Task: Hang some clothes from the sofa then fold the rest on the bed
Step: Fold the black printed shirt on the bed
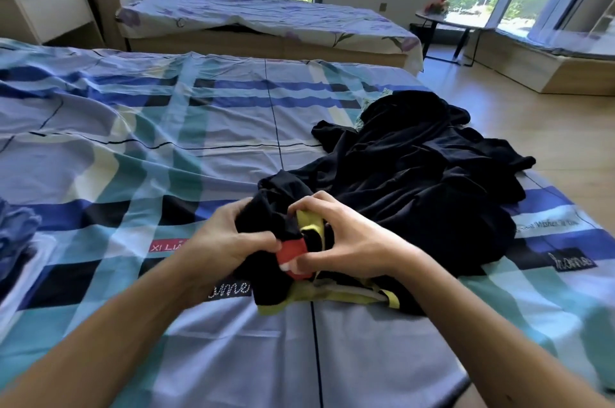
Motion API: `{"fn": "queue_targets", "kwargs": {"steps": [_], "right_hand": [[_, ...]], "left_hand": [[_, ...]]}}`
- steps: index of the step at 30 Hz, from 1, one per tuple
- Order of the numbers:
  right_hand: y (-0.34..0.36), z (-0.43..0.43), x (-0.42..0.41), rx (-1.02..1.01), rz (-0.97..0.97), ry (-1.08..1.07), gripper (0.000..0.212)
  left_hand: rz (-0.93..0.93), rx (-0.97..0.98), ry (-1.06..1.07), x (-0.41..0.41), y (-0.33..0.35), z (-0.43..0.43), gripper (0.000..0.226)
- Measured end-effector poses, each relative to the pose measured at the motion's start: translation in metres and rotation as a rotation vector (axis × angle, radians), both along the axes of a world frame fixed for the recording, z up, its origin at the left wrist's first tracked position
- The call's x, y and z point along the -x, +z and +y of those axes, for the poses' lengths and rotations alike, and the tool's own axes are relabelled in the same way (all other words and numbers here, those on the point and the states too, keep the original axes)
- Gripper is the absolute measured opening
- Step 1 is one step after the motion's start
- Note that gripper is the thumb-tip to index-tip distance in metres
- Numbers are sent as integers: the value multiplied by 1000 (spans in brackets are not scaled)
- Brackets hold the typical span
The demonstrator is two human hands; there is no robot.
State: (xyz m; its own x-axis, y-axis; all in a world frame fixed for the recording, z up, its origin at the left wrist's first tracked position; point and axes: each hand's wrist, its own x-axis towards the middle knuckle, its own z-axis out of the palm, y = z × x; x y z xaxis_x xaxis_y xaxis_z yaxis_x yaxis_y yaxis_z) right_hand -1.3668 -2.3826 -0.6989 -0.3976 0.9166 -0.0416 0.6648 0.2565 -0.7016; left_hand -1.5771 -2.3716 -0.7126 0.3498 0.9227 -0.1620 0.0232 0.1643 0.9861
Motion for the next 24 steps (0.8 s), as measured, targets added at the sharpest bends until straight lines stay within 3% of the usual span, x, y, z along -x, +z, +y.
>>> {"fn": "queue_targets", "kwargs": {"steps": [3, 5, 8, 13, 16, 21, 24], "right_hand": [[-3, 7, -16, 25, -225, 20, 84], [-7, 13, -21, -32, -384, 8, 82], [-15, 28, -30, -99, -482, -91, 71], [-16, 46, -65, -35, -396, -304, 39], [-8, 48, -91, -62, -311, -518, 33], [5, 46, -152, -149, -297, -1025, 32], [-3, 42, -174, -201, -218, -1134, 31]], "left_hand": [[25, 9, 71, 14, 11, 8, 52], [65, 5, 97, 22, 15, 12, 60], [111, 10, 128, 25, 22, 10, 39], [187, -17, 181, 32, 29, 9, 26], [195, -39, 297, 47, 32, 20, 29], [190, -49, 585, 94, 40, 40, 8], [242, 23, 763, 167, 2, 79, 36]]}}
